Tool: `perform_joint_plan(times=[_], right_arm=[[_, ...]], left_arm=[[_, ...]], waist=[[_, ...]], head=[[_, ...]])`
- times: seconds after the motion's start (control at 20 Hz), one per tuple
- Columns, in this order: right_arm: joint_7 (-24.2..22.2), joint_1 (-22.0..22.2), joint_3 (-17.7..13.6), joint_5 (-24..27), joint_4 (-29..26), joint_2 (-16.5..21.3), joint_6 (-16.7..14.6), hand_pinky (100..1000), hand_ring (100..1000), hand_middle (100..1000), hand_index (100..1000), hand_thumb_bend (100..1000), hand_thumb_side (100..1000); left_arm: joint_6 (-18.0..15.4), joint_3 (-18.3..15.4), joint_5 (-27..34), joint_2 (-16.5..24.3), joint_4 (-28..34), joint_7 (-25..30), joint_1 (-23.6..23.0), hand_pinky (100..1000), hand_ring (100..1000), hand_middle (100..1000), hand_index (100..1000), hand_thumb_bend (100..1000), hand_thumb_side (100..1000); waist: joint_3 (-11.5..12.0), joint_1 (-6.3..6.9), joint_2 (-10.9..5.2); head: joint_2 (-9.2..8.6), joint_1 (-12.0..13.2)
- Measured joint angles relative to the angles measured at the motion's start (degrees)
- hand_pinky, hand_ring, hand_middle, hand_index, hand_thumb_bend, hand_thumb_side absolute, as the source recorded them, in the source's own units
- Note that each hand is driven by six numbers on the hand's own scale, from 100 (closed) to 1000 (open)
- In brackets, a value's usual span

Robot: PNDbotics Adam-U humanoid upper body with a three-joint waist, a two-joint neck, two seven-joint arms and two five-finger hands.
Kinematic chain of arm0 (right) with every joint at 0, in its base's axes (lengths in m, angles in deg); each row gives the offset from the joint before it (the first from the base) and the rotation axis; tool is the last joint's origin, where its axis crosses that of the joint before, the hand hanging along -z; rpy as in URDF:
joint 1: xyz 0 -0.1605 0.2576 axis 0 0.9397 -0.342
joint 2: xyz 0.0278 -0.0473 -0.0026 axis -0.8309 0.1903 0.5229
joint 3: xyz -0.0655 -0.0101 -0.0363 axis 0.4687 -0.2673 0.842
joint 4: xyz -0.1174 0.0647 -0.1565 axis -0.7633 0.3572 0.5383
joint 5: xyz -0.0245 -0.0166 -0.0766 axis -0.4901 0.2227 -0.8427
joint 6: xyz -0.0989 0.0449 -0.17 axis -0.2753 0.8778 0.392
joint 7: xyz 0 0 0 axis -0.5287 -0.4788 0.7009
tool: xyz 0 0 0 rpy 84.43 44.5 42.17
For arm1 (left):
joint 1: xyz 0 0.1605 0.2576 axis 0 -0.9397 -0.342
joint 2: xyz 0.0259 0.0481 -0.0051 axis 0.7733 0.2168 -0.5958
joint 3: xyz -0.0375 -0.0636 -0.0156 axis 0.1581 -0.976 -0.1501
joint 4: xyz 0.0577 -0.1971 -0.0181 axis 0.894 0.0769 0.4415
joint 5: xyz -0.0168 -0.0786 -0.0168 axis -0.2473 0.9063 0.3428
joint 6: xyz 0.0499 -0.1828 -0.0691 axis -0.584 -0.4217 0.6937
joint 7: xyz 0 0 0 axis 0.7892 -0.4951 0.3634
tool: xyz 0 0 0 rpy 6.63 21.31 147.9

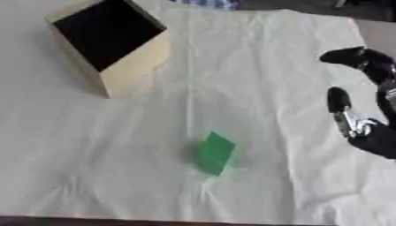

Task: Pick up objects on the table and place them in the box.

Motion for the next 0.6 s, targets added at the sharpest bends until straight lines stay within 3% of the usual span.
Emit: perform_joint_plan(times=[0.25, 0.6], right_arm=[[-1.45, -0.30, 3.47, -2.55, 0.00, 5.39, 3.35, 822, 835, 781, 857, 100, 829], [-6.62, -4.68, 8.76, -0.36, -0.01, 10.35, 5.84, 831, 844, 797, 867, 100, 821]], left_arm=[[0.03, 0.19, 0.03, 0.35, 0.00, 0.12, -0.01, 574, 584, 758, 745, 273, 682], [0.04, 0.45, 0.20, 0.43, 0.00, 0.50, -0.02, 573, 583, 759, 745, 271, 684]], waist=[[0.03, -0.27, 0.00], [0.67, -0.39, 0.01]], head=[[0.03, 0.00], [0.48, -0.54]])
